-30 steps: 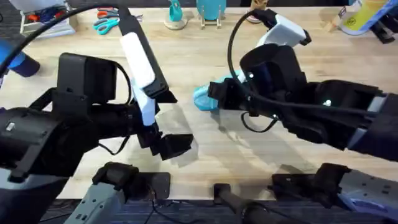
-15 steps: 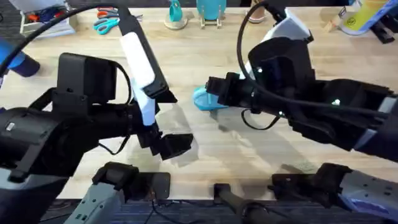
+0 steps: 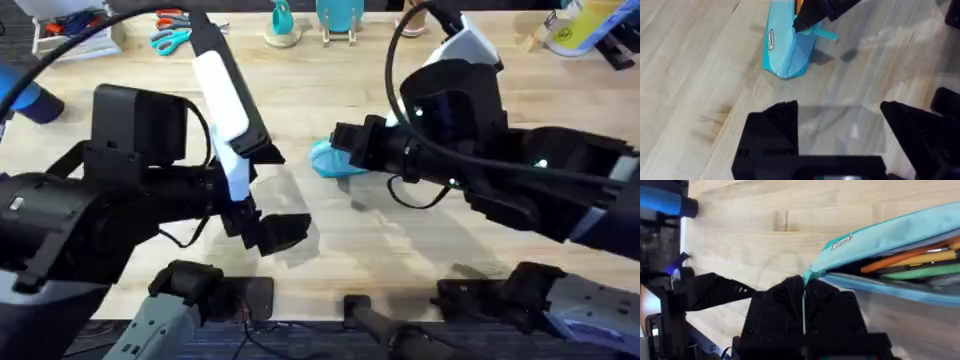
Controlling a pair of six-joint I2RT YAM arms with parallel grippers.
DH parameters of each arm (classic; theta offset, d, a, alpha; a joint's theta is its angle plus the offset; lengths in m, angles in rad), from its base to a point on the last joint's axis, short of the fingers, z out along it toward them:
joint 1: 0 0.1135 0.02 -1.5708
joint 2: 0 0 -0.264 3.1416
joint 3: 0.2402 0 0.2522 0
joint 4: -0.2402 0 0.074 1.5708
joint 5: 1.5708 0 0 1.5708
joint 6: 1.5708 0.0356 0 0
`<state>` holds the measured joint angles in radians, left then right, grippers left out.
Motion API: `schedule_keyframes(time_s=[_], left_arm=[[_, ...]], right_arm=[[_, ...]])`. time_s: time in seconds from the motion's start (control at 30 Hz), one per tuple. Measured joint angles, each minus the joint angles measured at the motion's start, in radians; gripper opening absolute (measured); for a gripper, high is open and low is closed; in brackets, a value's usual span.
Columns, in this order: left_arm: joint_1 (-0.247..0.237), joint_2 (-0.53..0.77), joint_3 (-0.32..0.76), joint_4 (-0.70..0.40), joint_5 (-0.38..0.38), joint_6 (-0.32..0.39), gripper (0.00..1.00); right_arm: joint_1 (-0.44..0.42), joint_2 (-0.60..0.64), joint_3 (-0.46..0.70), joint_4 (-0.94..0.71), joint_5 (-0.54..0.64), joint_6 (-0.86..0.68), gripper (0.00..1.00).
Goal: Unzip the bag, pick up the pens from the table one at a time and place them inside, then zip the bag closed.
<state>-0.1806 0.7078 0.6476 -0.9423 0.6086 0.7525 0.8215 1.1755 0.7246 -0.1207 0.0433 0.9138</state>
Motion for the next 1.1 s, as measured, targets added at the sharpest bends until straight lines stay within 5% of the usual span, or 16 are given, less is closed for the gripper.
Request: schedule_keyframes(time_s=[0.43,0.77,1.1], left_arm=[[0.0,0.048,-0.032,0.212,0.053,0.047,0.995],[0.0,0.26,-0.054,0.336,0.187,0.177,0.995],[0.0,0.482,-0.054,0.51,0.242,0.213,0.995]], right_arm=[[0.0,0.0,0.0,0.0,-0.003,0.003,0.031],[0.0,0.0,0.0,0.0,-0.006,0.003,0.03],[0.0,0.0,0.0,0.0,-0.006,0.003,0.03]])
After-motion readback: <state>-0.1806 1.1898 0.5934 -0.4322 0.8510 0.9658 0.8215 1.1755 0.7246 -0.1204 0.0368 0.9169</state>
